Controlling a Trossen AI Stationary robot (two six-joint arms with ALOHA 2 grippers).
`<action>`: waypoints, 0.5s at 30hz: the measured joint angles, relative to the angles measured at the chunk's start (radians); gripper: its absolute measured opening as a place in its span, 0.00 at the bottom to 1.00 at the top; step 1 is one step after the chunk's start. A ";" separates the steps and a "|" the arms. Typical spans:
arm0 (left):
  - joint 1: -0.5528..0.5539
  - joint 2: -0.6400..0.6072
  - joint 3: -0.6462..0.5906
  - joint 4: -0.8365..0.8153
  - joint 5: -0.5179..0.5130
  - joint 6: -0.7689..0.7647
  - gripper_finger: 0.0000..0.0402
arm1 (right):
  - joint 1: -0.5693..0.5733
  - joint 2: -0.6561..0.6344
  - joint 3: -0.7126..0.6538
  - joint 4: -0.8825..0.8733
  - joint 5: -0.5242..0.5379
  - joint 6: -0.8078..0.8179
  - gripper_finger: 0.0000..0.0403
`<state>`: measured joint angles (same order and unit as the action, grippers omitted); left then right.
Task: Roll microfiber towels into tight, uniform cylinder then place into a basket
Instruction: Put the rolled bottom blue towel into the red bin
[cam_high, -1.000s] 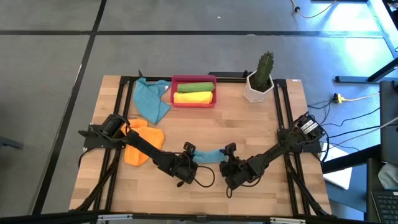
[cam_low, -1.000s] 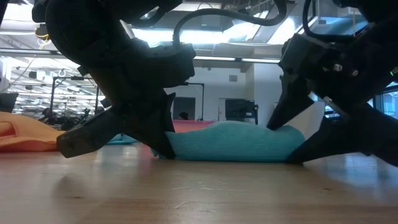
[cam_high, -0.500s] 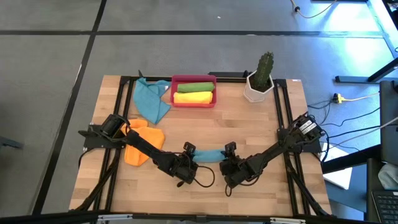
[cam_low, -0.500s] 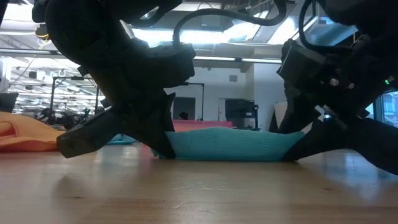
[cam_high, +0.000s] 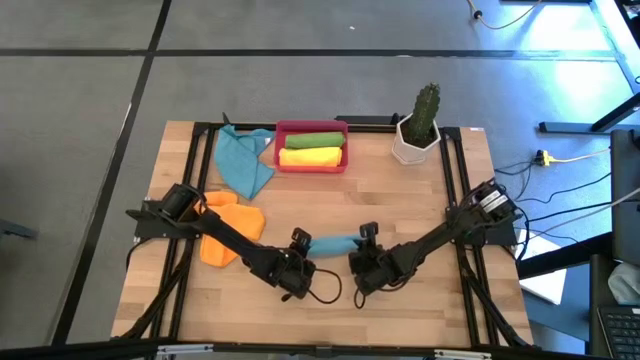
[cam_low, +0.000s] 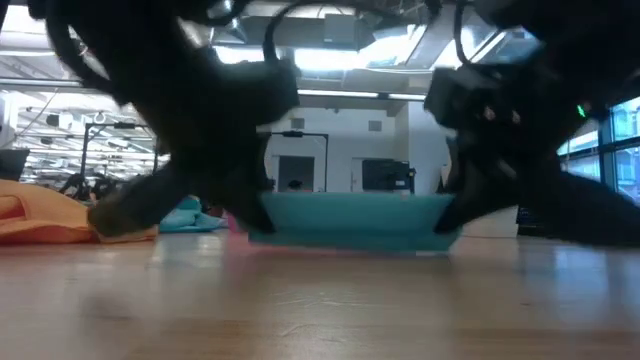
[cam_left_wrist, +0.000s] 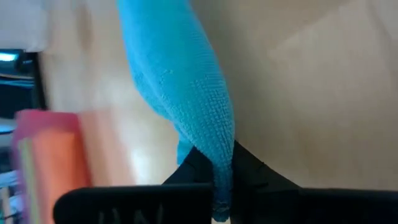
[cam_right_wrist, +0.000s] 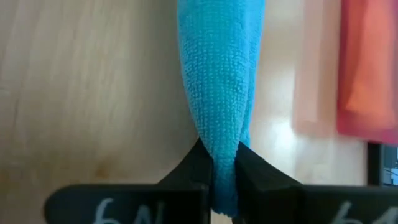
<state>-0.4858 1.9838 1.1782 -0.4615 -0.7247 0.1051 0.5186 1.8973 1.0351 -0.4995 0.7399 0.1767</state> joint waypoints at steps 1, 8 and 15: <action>0.000 -0.013 0.000 -0.011 -0.015 -0.005 0.00 | -0.006 -0.006 0.017 -0.022 0.000 -0.003 0.05; 0.032 -0.162 0.000 -0.165 -0.118 -0.021 0.00 | -0.104 -0.110 0.050 -0.063 0.001 -0.084 0.05; 0.199 -0.302 0.001 -0.281 -0.110 0.034 0.00 | -0.322 -0.283 -0.001 0.097 -0.099 -0.309 0.05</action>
<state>-0.2871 1.6816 1.1793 -0.7421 -0.8349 0.1395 0.1971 1.6138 1.0345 -0.4021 0.6413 -0.1322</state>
